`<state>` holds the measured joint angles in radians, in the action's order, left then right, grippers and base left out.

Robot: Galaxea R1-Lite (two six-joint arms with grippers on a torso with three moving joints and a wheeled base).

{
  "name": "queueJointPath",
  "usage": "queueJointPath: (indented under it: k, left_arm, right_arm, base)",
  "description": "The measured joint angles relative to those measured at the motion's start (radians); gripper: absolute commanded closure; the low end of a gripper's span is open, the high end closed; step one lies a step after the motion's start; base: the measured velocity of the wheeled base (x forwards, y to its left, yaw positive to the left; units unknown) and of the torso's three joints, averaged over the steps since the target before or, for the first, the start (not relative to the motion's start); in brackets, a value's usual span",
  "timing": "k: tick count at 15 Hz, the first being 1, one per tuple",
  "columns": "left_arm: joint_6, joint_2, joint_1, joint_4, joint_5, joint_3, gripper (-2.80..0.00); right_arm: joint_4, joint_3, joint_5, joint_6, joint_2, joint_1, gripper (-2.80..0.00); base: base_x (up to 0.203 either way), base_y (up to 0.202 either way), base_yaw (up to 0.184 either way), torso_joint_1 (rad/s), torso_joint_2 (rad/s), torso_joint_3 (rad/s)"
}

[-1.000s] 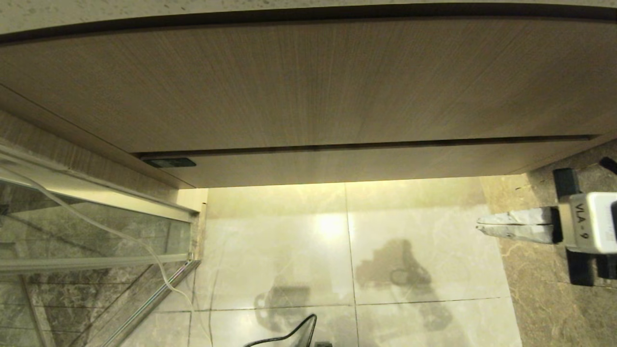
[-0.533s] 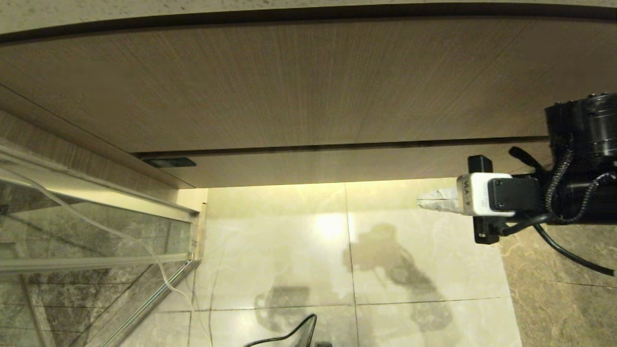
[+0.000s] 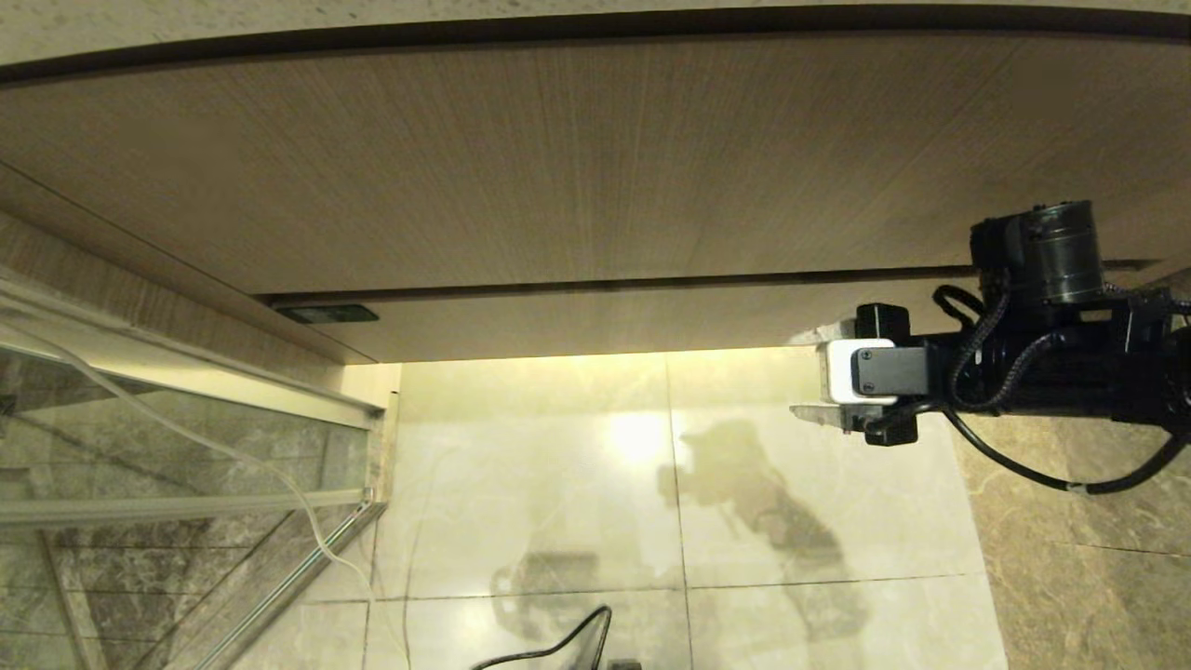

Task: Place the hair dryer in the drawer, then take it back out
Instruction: Pull open the drawer

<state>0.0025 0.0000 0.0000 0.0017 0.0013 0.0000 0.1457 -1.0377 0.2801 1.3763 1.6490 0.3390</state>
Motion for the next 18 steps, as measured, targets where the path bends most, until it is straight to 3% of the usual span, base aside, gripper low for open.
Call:
queueJointPath:
  k: [6, 18]
  left_arm:
    - [0.001, 0.000, 0.000, 0.000, 0.000, 0.000, 0.00]
    - [0.001, 0.000, 0.000, 0.000, 0.000, 0.000, 0.00]
  right_arm:
    - [0.105, 0.008, -0.029, 0.000, 0.052, -0.007, -2.80]
    - [0.405, -0.002, -0.024, -0.081, 0.185, -0.005, -2.80]
  base:
    - [0.000, 0.000, 0.000, 0.000, 0.00, 0.000]
    - [0.000, 0.000, 0.000, 0.000, 0.00, 0.000]
